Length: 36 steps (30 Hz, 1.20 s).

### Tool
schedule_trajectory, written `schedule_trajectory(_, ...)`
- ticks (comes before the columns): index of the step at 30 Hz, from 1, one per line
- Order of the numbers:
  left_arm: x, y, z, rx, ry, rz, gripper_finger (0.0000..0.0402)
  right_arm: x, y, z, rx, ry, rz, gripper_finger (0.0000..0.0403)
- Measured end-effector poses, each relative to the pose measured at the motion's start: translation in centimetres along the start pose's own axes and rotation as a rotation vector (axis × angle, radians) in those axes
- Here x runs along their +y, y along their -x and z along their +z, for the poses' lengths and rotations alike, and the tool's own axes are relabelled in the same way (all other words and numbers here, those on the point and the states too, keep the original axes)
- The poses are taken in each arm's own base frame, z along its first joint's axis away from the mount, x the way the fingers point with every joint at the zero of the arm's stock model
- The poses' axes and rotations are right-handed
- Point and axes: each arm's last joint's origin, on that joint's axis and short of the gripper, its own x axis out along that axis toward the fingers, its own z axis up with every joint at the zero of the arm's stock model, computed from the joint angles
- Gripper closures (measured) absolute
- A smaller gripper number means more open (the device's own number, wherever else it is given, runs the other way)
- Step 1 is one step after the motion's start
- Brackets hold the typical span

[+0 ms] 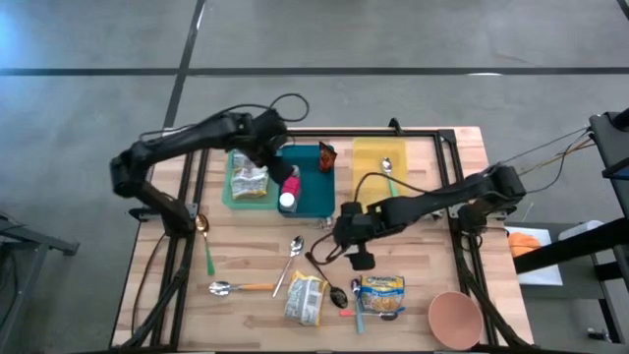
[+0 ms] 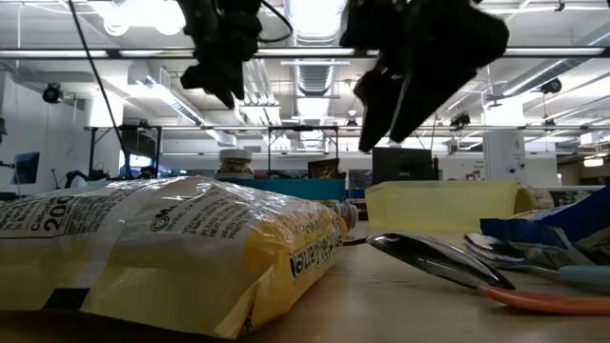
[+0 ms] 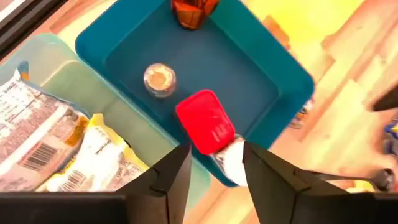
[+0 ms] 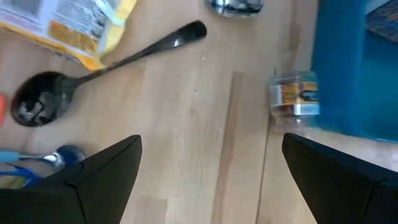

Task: Pick & Place Food Item
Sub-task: Put the brown seasoning bottle into the blue bin

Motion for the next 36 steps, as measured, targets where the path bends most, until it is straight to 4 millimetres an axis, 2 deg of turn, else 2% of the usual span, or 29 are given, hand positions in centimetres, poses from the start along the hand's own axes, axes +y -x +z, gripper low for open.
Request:
schedule_trajectory(6,-0.1,1.1,-2.9,-0.045,0.028,-0.048,0.027,-1.1,-2.3,0.4,0.021,0.007,-0.047,0.002)
schedule_trajectory(14,0.6,0.3,-5.5,-0.017,0.108,-0.091,0.0271,-2.8,-3.0,0.5,0.014,0.008,-0.083,0.002)
schedule_trajectory(20,0.6,0.2,-5.7,-0.005,0.115,-0.125,0.0271,-3.5,-3.5,0.6,0.003,0.01,-0.042,0.002)
schedule_trajectory(28,0.2,0.2,-5.9,0.0,0.12,-0.13,0.0272,-4.4,-5.4,0.0,0.051,0.013,-0.045,0.002)
schedule_trajectory(36,-0.2,0.1,-6.1,0.007,0.121,-0.137,0.0272,-6.4,-5.5,0.0,0.03,-0.016,-0.077,0.002)
